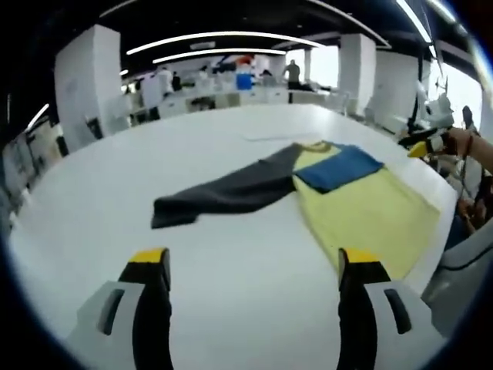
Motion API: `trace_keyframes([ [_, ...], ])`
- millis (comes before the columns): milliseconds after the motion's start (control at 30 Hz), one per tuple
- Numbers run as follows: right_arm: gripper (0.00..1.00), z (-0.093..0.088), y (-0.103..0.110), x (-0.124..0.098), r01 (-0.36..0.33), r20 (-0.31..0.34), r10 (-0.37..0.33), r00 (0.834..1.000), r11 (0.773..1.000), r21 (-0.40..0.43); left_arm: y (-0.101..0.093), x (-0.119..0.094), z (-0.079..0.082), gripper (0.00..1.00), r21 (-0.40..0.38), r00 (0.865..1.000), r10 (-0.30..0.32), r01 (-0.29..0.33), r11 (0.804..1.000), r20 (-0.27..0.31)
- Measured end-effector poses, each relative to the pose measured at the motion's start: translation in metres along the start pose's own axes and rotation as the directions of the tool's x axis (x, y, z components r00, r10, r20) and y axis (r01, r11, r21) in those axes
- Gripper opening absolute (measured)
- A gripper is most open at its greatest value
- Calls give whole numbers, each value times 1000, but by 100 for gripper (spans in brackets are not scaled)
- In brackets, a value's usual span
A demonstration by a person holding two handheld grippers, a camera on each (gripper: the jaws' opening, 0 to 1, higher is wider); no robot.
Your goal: Fold the garment on the visible template until the final outline fits inside the template.
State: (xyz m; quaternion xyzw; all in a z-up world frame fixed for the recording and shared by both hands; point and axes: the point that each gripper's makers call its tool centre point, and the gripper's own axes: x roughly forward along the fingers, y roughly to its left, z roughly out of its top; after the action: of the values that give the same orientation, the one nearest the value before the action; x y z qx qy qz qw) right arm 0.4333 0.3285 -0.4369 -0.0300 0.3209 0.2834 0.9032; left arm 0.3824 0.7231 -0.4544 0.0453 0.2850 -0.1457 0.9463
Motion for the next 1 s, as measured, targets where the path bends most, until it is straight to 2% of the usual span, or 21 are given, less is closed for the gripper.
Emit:
trace_keyframes([
  [267,99,-2,16,-21,-15,57,12,998,999,48,24,16,1,75,-14,998,66,-66,998,-15],
  [433,98,-6,21,-35,-1,95,-8,995,996,89,45,27,3,67,-62,995,104,-103,993,11],
  [600,97,-15,17,-41,29,73,-35,997,997,78,59,41,6,59,-40,993,118,-117,992,19],
  [800,96,-19,12,-47,57,69,-64,996,994,95,60,60,8,45,-31,995,95,-94,995,13],
  [1000,96,-17,8,-51,70,56,-75,996,994,85,67,76,10,40,-6,995,102,-102,995,18],
])
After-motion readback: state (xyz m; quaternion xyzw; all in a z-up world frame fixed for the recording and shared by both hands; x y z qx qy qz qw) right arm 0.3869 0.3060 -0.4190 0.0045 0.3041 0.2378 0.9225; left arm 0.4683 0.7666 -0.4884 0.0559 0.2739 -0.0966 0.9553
